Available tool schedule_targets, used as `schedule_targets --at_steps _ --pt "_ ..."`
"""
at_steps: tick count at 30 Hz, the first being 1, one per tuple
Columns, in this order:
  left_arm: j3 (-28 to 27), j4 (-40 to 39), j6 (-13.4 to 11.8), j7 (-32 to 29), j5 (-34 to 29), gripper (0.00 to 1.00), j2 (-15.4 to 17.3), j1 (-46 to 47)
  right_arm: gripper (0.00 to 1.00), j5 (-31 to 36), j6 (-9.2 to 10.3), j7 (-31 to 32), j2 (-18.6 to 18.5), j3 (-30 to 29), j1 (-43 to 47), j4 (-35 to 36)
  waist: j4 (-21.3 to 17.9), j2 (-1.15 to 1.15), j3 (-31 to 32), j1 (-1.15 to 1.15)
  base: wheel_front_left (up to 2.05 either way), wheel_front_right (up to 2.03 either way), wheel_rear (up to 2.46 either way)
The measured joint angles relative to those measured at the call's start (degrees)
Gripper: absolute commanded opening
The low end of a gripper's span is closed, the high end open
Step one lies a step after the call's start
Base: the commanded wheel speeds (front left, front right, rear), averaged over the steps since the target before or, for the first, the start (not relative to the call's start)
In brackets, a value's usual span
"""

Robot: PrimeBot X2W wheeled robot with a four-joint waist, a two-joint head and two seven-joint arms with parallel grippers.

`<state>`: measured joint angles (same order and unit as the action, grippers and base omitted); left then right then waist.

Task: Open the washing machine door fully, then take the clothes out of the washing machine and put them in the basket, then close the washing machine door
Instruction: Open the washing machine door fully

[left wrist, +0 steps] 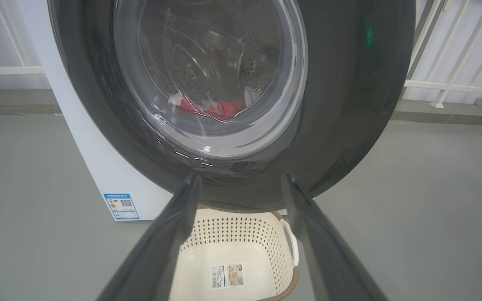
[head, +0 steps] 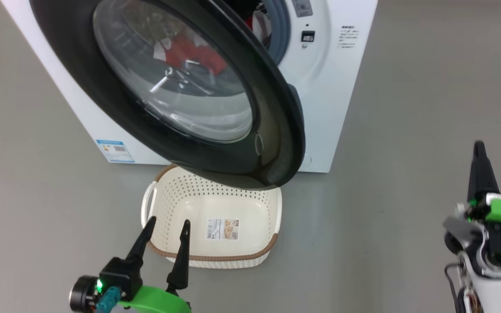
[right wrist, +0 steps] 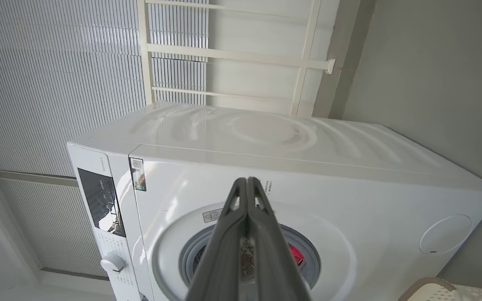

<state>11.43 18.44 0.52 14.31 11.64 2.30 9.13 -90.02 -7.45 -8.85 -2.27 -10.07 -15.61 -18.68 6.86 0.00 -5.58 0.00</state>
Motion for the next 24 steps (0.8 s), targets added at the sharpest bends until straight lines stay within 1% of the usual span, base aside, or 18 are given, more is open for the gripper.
schedule_targets --at_steps 3,10,13,18,24 --pt "0.2 -0.4 0.0 0.0 0.0 1.0 0.0 0.5 0.0 -3.4 0.0 2.8 -0.1 -0.2 -3.8 -3.6 0.7 0.0 -0.6 0.0 0.0 0.0 0.0" --pt "1.3 -1.1 0.0 0.0 0.5 1.0 0.0 1.9 0.0 -5.5 0.0 10.2 -0.9 2.1 -12.9 -12.3 2.5 0.0 -2.3 0.0 0.0 0.0 0.0" --pt "1.8 -1.5 -0.1 0.0 0.7 1.0 0.0 2.8 0.0 -7.9 0.0 13.5 -0.9 3.0 -16.7 -16.0 3.4 0.0 -3.0 0.0 0.0 0.0 0.0" --pt "2.4 -1.7 -0.1 0.0 1.1 1.0 -0.1 3.0 0.0 -8.2 0.0 18.3 -1.0 6.5 -21.5 -21.0 5.0 0.0 -4.0 0.0 0.0 0.0 0.0" --pt "2.9 -1.9 -0.5 0.0 1.6 1.0 -0.1 3.1 0.0 -8.3 0.0 22.7 -1.0 9.8 -25.3 -25.0 6.7 0.0 -4.6 0.0 0.0 0.0 0.0"
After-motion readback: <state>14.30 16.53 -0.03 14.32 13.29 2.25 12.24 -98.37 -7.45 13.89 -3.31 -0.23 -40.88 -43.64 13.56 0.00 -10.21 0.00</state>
